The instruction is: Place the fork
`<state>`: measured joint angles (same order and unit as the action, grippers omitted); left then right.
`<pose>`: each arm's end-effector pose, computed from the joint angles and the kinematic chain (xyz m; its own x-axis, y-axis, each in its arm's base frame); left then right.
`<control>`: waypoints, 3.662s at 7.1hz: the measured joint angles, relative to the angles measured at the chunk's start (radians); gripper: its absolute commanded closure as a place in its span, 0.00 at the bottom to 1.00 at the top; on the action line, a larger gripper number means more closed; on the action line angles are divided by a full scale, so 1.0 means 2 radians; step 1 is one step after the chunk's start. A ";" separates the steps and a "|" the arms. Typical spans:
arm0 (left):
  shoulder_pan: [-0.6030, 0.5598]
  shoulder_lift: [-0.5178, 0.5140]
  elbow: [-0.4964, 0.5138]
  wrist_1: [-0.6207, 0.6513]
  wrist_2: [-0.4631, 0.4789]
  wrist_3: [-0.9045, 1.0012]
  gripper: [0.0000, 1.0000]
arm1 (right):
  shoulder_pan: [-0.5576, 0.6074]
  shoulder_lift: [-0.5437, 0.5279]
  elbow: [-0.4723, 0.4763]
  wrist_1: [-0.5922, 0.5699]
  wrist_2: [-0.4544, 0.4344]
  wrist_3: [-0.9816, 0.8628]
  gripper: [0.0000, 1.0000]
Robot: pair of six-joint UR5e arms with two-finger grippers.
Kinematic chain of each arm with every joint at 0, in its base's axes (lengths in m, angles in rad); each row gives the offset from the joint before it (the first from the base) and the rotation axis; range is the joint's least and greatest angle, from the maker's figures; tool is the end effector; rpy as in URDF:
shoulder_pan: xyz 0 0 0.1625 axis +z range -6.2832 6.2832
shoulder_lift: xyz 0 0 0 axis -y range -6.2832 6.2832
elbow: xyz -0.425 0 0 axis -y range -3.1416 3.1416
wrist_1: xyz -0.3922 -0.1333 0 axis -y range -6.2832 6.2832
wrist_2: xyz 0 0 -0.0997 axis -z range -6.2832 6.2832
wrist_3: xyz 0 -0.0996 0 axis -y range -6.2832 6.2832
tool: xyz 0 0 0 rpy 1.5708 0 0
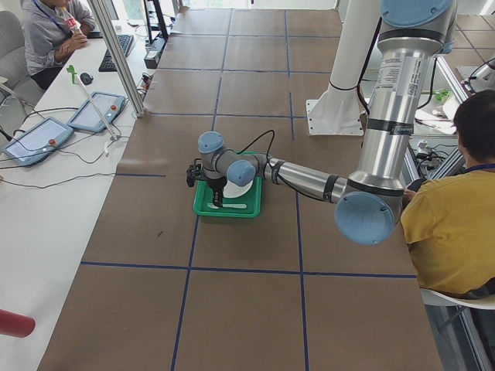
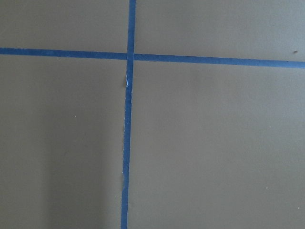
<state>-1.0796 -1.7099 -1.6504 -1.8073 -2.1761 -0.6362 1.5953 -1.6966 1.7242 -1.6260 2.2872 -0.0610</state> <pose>0.2000 -0.5364 0.5280 0.7400 0.0189 -0.6723 0.0199 0.9986 0.0500 0.0786 -0.4345 0.6512 0.7536 -0.0244 0.6569 0.0215 0.9997 0.0125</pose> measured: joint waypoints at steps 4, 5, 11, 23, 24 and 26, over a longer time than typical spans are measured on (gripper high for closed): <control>-0.124 0.016 -0.004 0.043 -0.007 0.186 0.12 | 0.000 0.000 0.000 0.000 0.000 0.000 0.00; -0.156 0.021 -0.003 0.063 -0.013 0.234 0.07 | 0.000 0.000 0.000 0.000 0.000 0.000 0.00; -0.262 0.043 0.031 0.133 -0.059 0.397 0.00 | 0.000 0.000 0.000 0.000 0.000 0.000 0.00; -0.292 0.086 -0.024 0.226 -0.090 0.403 0.00 | 0.000 0.000 0.000 0.000 0.000 0.000 0.00; -0.292 0.089 -0.011 0.193 -0.091 0.403 0.00 | 0.000 0.000 0.000 0.000 0.000 0.000 0.00; -0.292 0.087 0.008 0.169 -0.091 0.403 0.00 | 0.000 0.000 0.000 0.000 0.000 0.000 0.00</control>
<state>-1.6632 -1.5352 -1.6350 -1.4698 -2.3588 0.1706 1.5953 -1.6966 1.7242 -1.6260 2.2872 -0.0607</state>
